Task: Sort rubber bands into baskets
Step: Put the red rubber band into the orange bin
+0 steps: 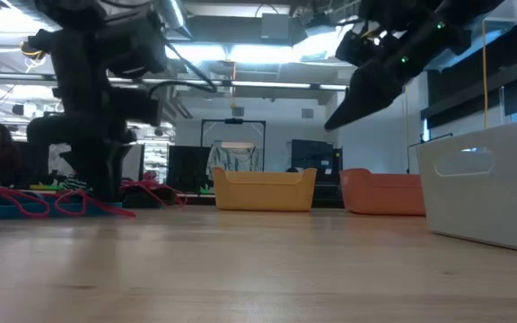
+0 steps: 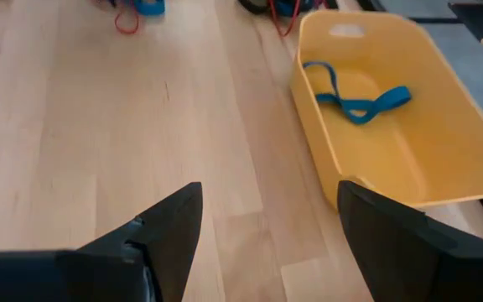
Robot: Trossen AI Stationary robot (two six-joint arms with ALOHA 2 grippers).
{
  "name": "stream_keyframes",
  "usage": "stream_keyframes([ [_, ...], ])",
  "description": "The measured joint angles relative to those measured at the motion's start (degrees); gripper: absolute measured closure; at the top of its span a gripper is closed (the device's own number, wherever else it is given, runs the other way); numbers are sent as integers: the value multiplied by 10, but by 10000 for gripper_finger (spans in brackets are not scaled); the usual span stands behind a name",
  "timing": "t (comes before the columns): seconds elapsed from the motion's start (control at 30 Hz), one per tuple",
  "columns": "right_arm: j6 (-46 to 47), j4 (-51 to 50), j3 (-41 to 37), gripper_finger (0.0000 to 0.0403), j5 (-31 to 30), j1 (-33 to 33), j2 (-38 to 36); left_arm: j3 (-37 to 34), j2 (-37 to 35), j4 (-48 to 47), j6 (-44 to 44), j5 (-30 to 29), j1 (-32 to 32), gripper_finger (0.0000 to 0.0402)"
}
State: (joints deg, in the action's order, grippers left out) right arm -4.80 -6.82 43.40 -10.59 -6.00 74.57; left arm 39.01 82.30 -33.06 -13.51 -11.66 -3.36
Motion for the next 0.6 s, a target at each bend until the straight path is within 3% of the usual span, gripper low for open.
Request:
stream_keyframes([
  [0.17,-2,20,0,127,-1,0,7,-25,0,12,2,1,16,274],
  [0.33,-3,33,0,127,2,0,7,-31,0,26,1,47,20,278],
  [0.6,-4,33,0,127,3,0,7,-31,0,28,28,52,19,331],
])
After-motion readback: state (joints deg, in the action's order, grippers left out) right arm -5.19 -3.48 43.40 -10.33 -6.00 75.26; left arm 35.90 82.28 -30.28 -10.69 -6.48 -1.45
